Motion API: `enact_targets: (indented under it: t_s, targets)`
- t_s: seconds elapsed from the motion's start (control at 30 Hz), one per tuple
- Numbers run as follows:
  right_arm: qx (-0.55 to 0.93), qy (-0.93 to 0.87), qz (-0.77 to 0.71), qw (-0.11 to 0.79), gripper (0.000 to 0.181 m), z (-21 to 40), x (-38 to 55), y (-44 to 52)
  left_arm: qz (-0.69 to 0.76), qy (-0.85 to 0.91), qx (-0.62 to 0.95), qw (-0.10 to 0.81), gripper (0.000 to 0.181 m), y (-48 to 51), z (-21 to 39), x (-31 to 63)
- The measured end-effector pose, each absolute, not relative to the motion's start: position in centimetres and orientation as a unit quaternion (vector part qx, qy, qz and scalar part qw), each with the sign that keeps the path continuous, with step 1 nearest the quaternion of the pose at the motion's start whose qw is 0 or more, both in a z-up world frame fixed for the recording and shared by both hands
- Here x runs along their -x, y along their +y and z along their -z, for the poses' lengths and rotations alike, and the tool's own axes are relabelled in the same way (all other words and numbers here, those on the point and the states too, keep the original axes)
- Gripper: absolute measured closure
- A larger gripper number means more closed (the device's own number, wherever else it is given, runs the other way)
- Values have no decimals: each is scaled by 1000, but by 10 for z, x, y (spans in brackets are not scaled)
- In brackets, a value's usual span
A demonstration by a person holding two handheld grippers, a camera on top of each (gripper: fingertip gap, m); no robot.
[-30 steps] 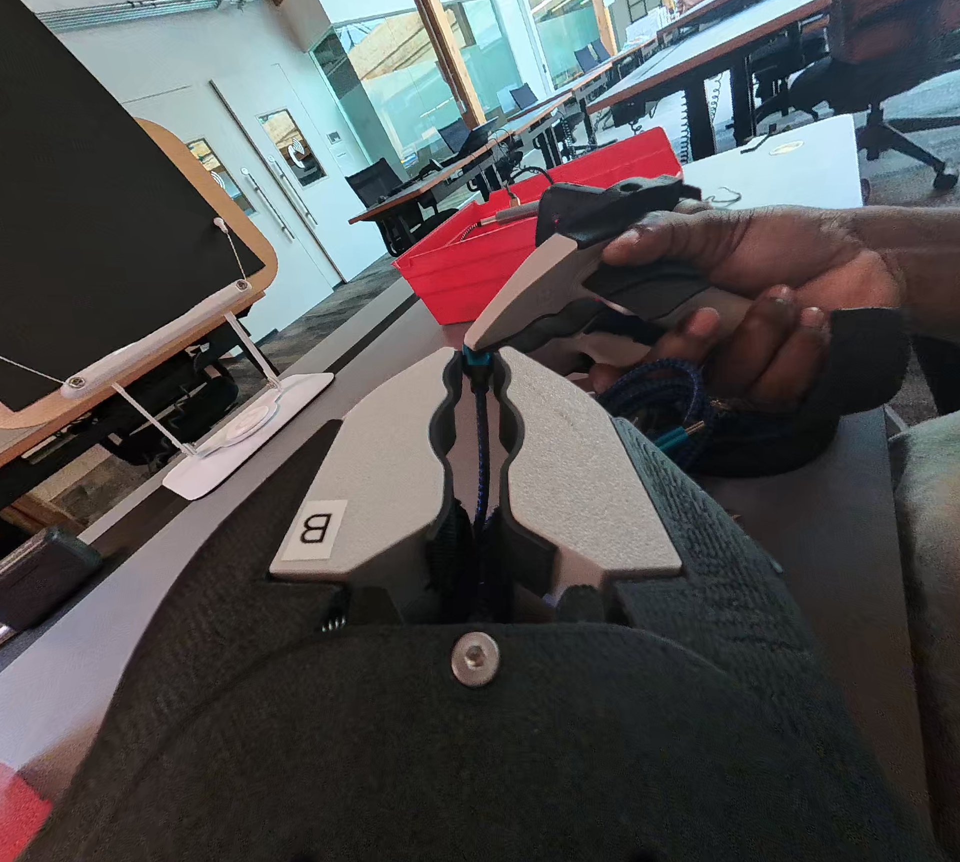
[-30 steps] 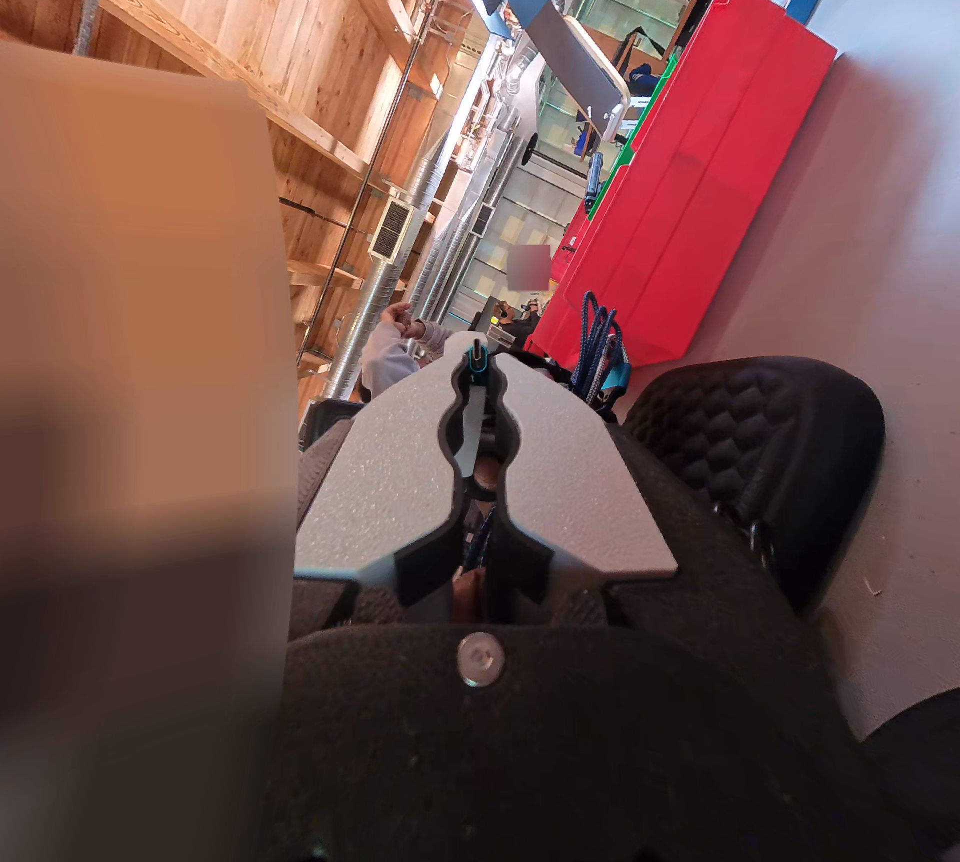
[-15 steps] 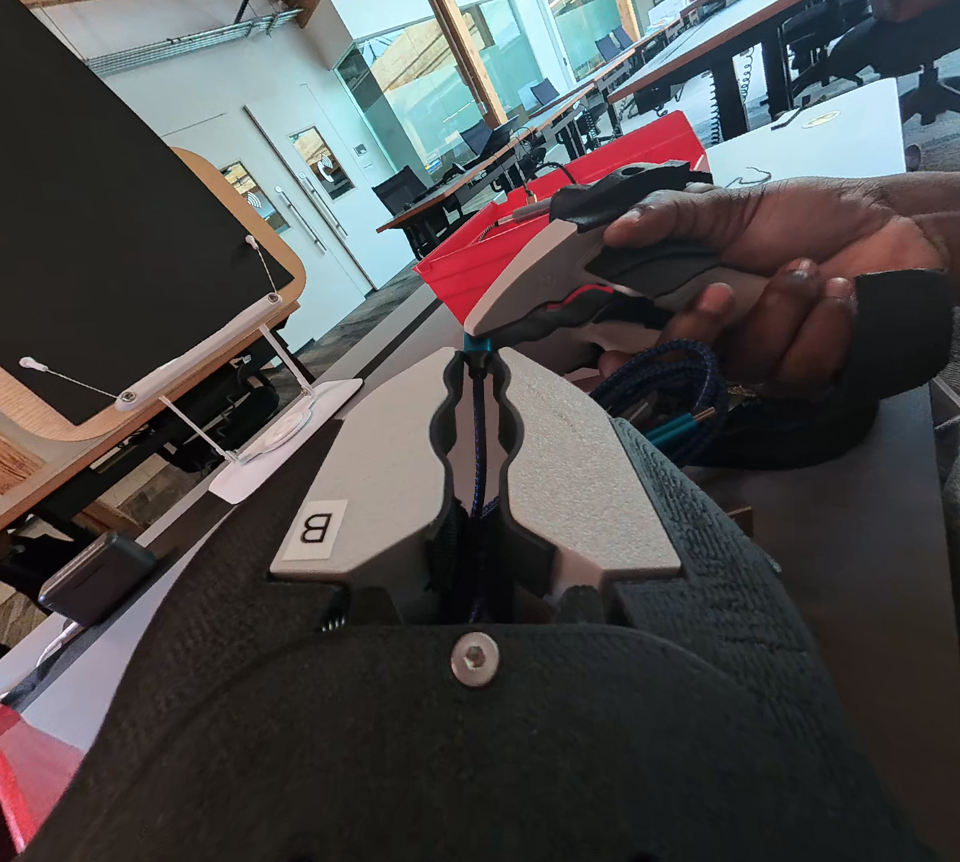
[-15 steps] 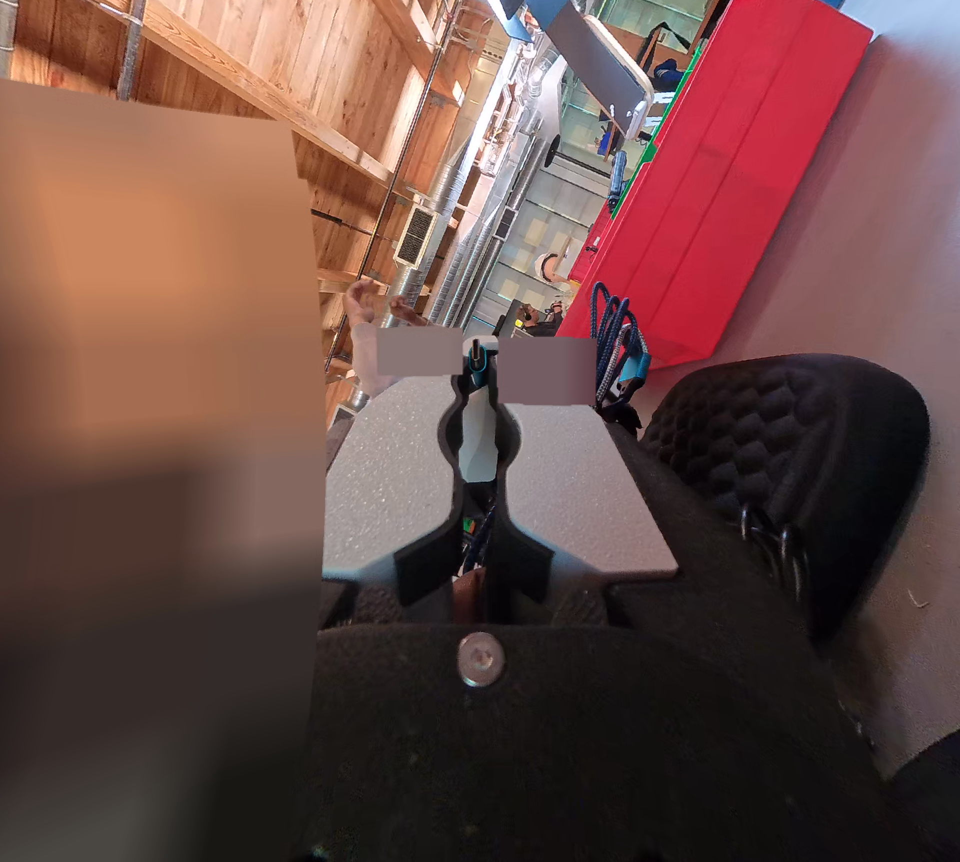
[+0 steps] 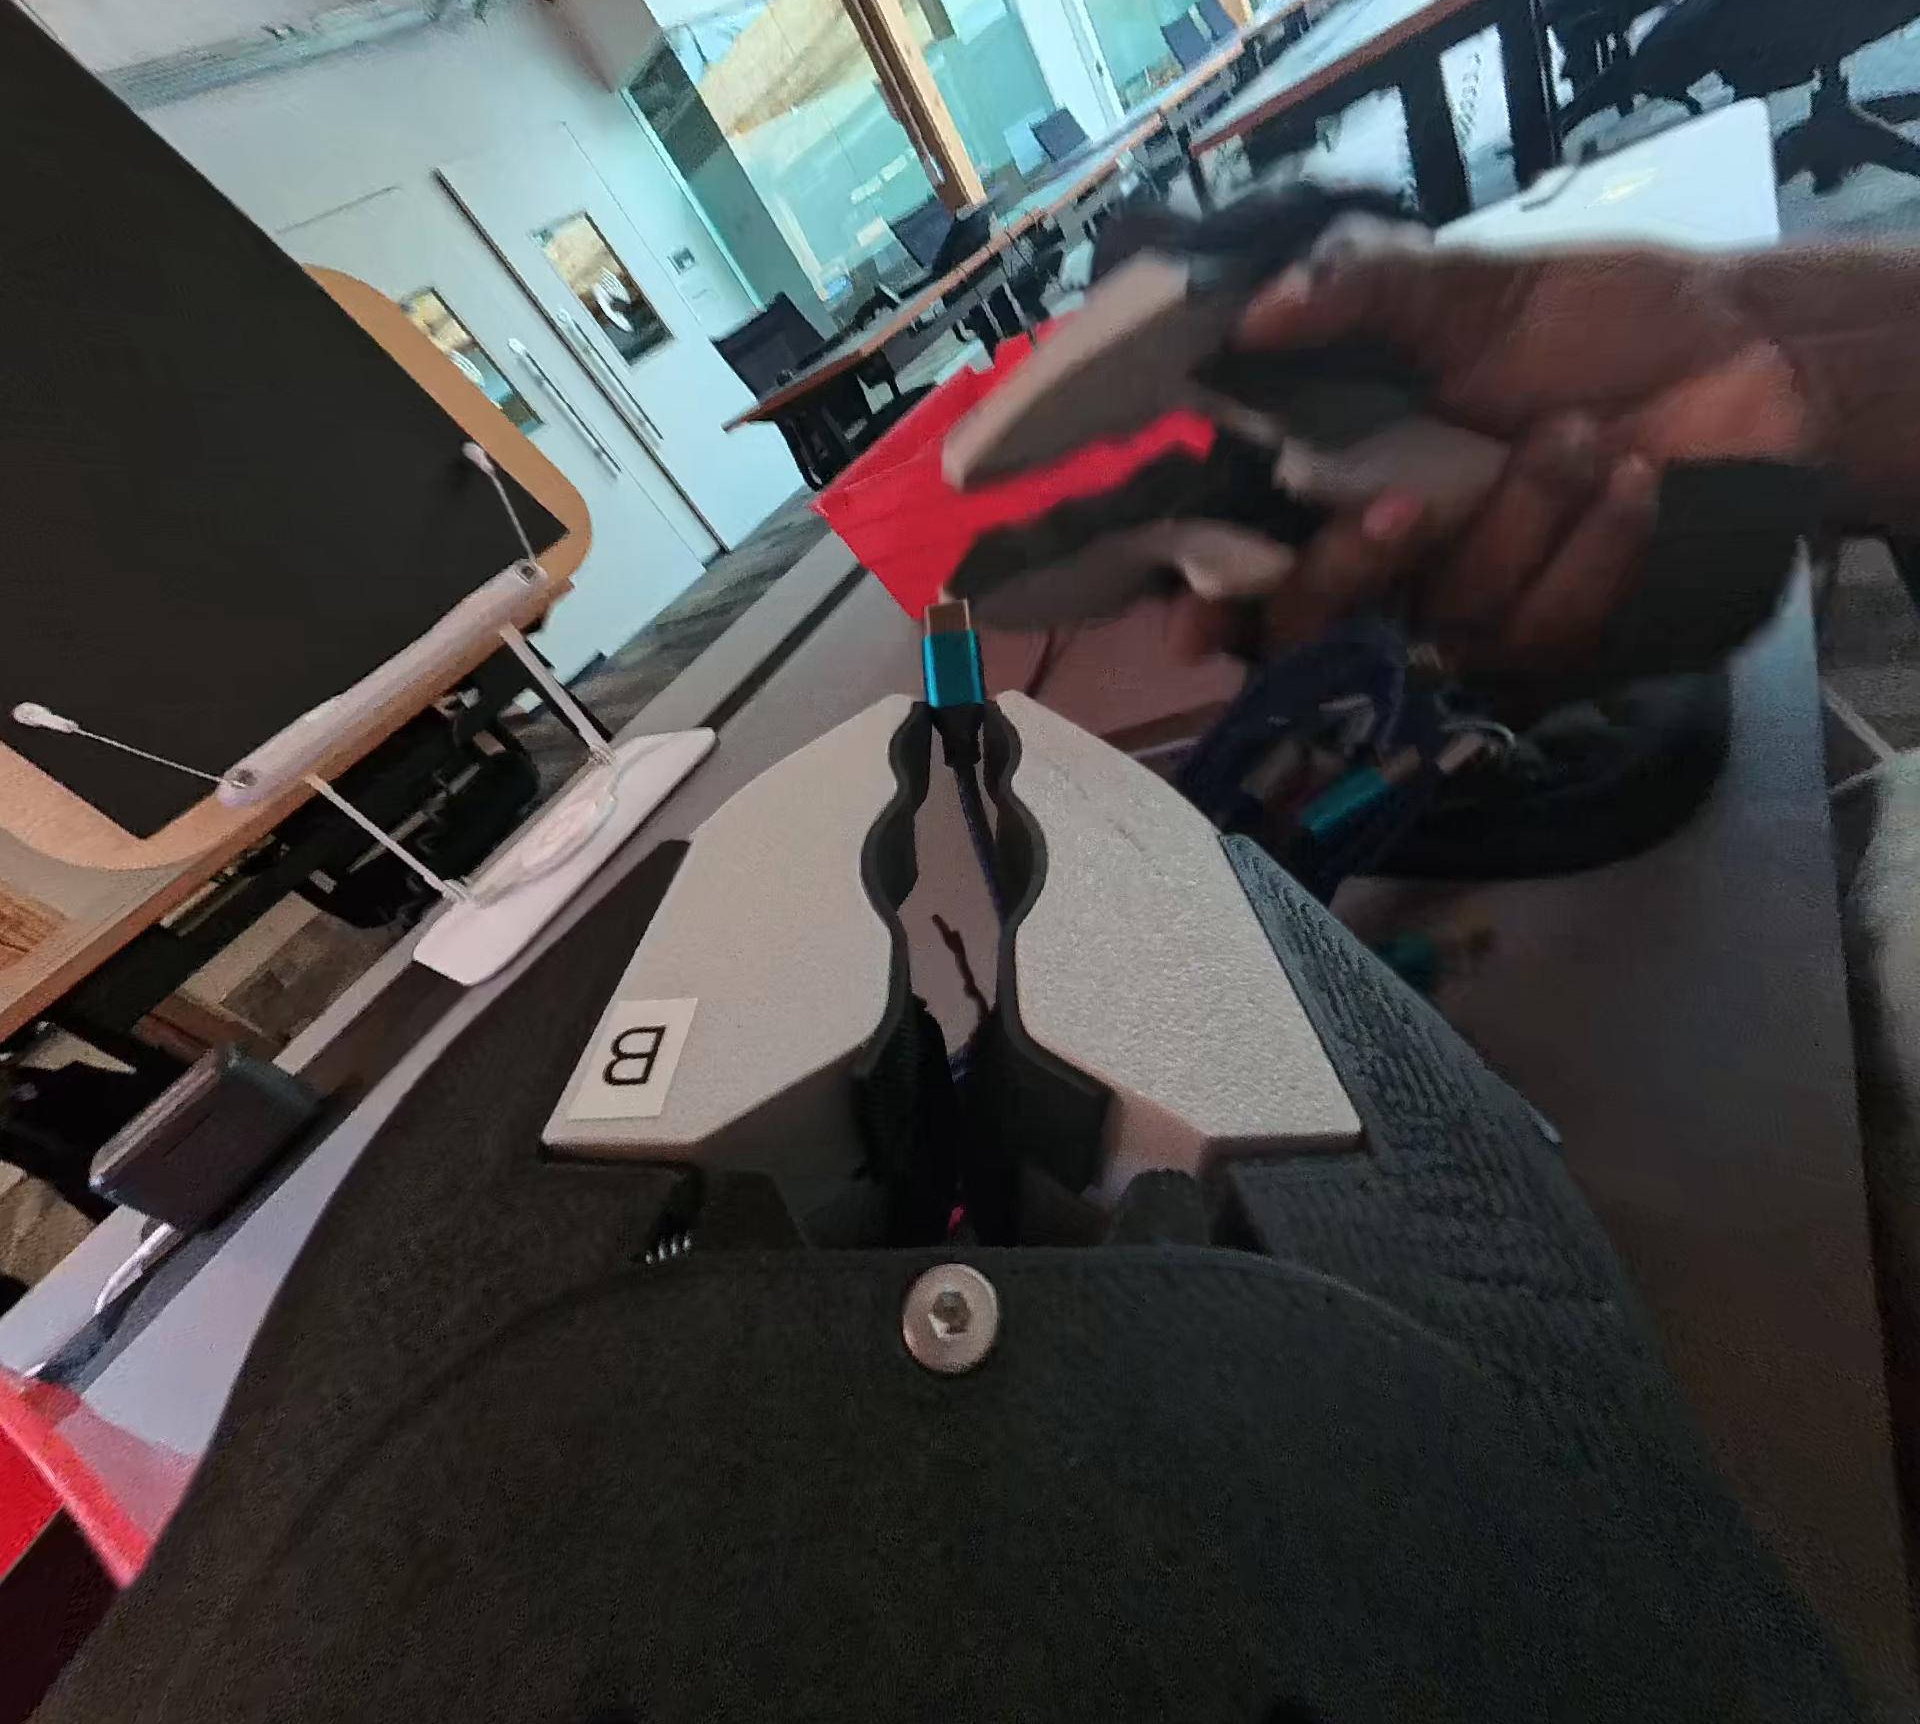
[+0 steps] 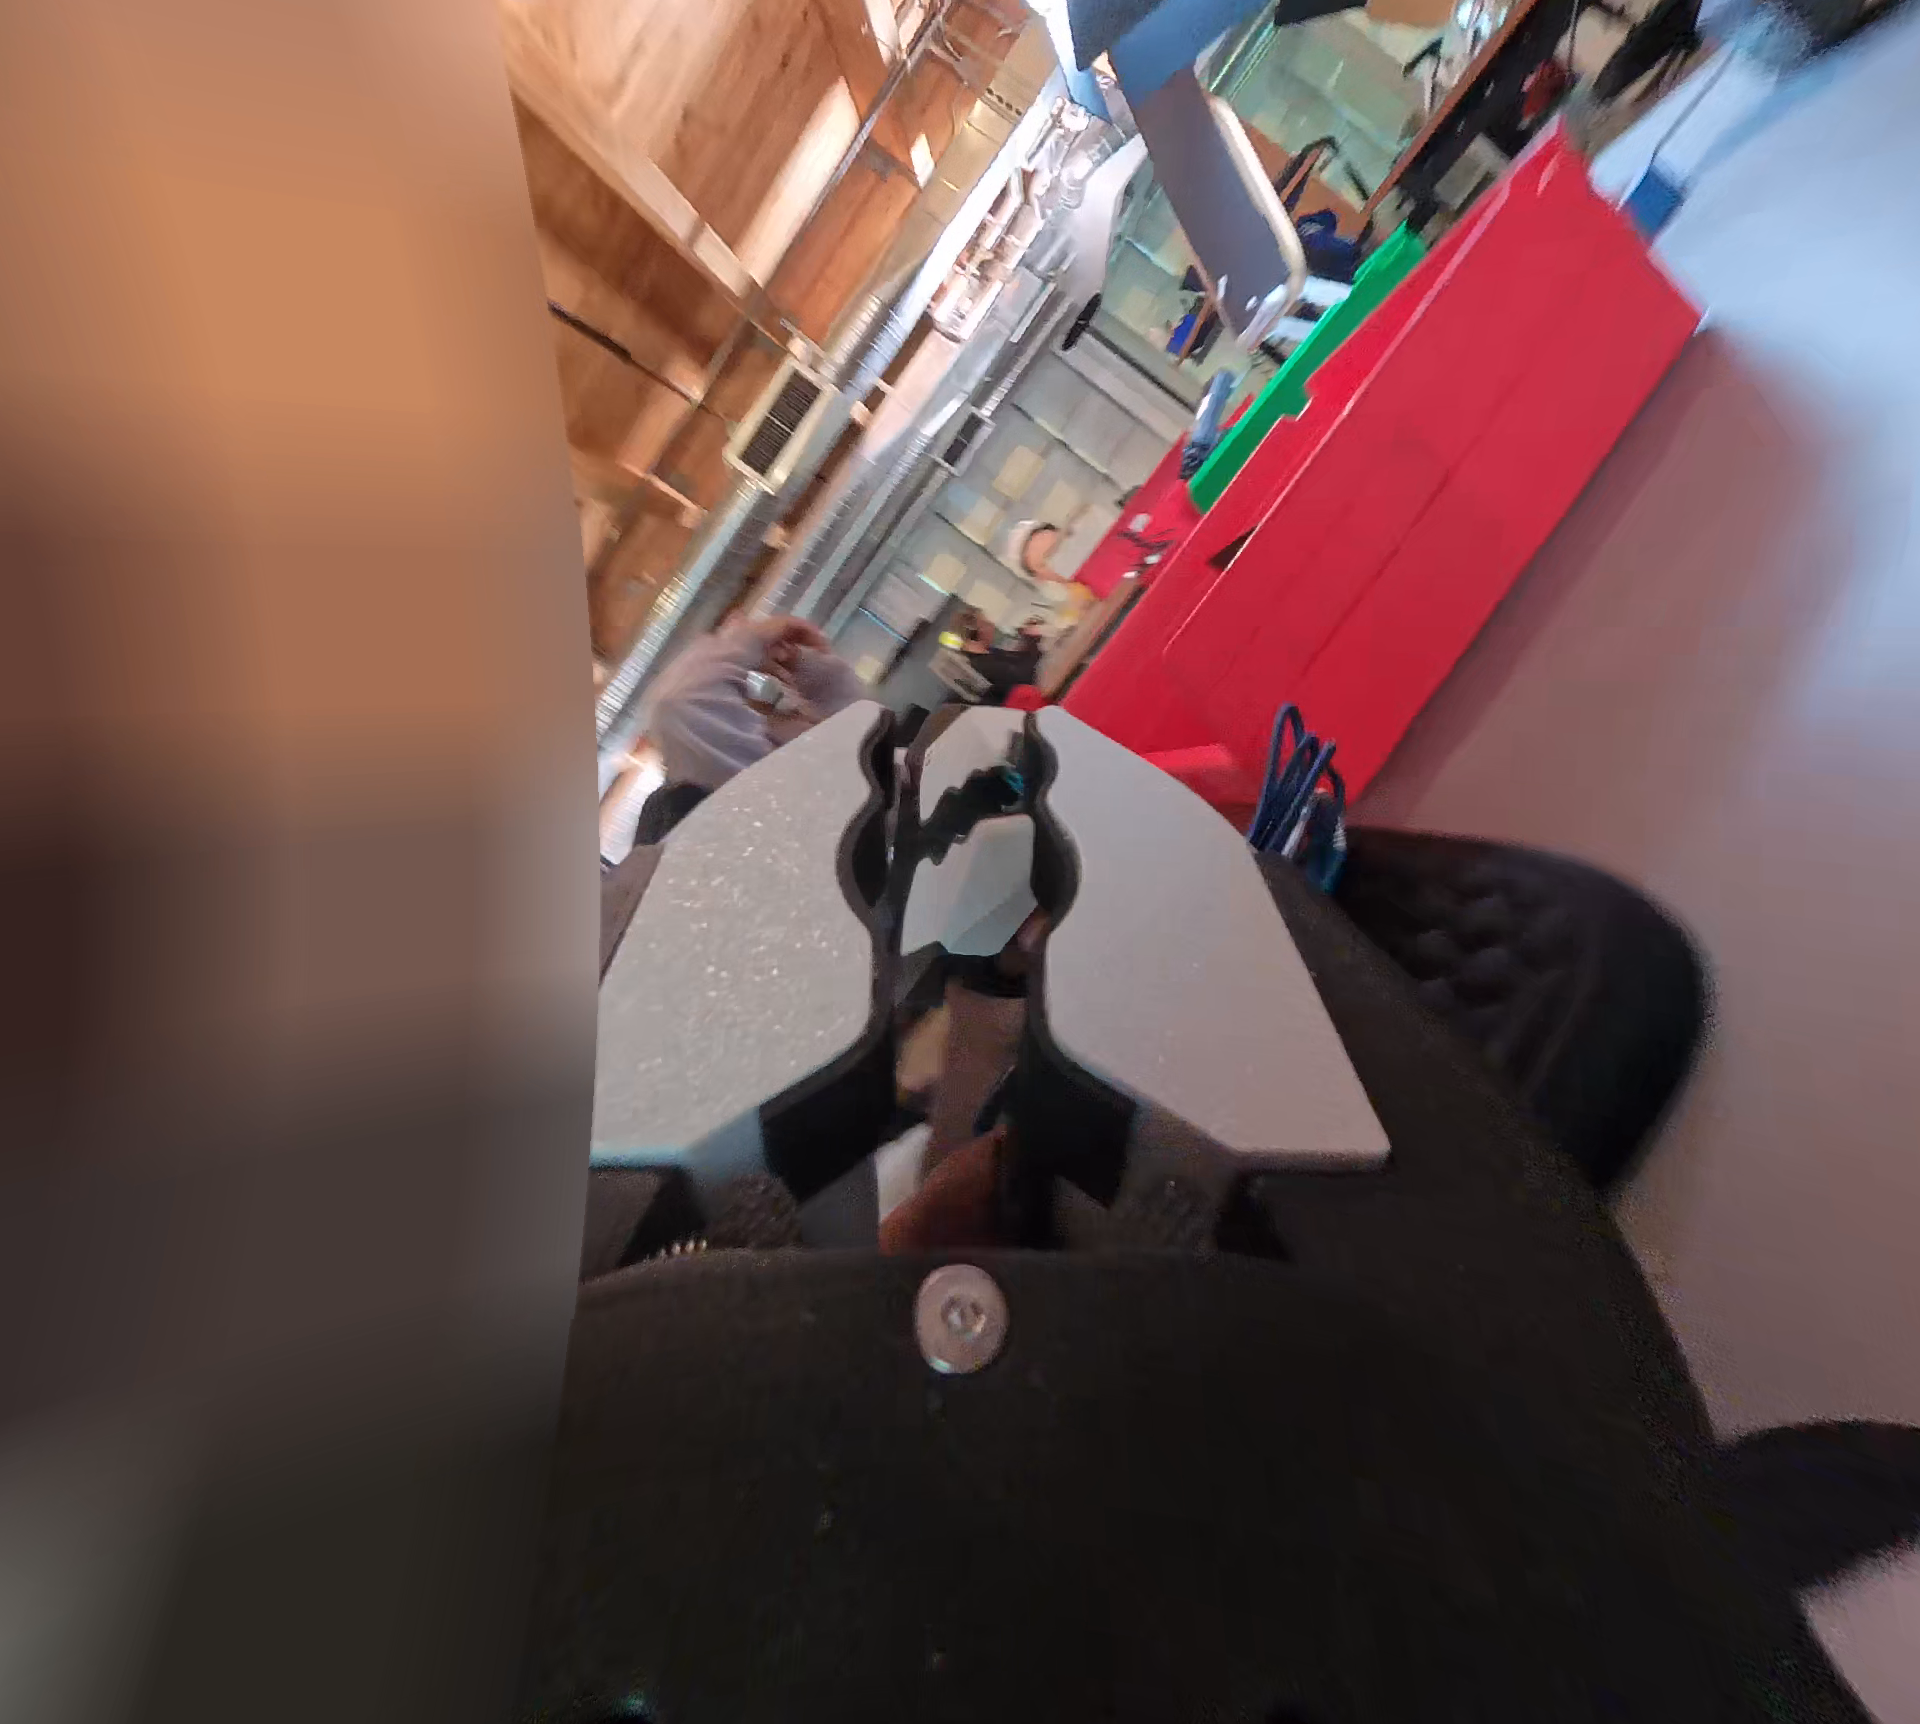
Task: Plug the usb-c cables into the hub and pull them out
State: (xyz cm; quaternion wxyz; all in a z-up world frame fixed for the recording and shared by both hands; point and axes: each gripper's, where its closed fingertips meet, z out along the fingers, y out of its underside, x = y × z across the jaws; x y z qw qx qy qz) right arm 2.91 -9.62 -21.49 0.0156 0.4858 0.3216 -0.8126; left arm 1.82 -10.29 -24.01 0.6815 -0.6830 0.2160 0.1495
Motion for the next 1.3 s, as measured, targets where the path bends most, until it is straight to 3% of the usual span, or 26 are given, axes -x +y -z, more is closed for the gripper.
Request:
enact_targets:
  t_s: [0.03,0.13,0.3,0.4,0.53,0.93,1.13,1.3]
  targets:
    - [-477,353,805,-21,154,208,-35,-90,-139,219,692,674,174,-104,243,-17]
    - [-423,485,752,-140,140,193,-61,-75,-119,224,715,651,173,-108,252,-12]
    - [-246,744,538,-309,143,233,-113,-65,-96,240,723,640,173,-108,263,-16]
    - [-214,840,347,-357,143,291,-120,-37,-76,253,722,639,173,-105,267,-24]
    - [-149,874,227,-404,141,334,-115,-13,-70,255,727,633,173,-100,274,-27]
    - [26,851,253,-459,152,333,-79,-33,-57,289,814,501,173,-64,326,-40]
    - [93,827,207,-514,160,332,-65,-51,-21,296,826,480,173,-66,334,-44]
    - [120,836,206,-494,159,333,-56,-61,-14,296,826,480,173,-66,336,-44]
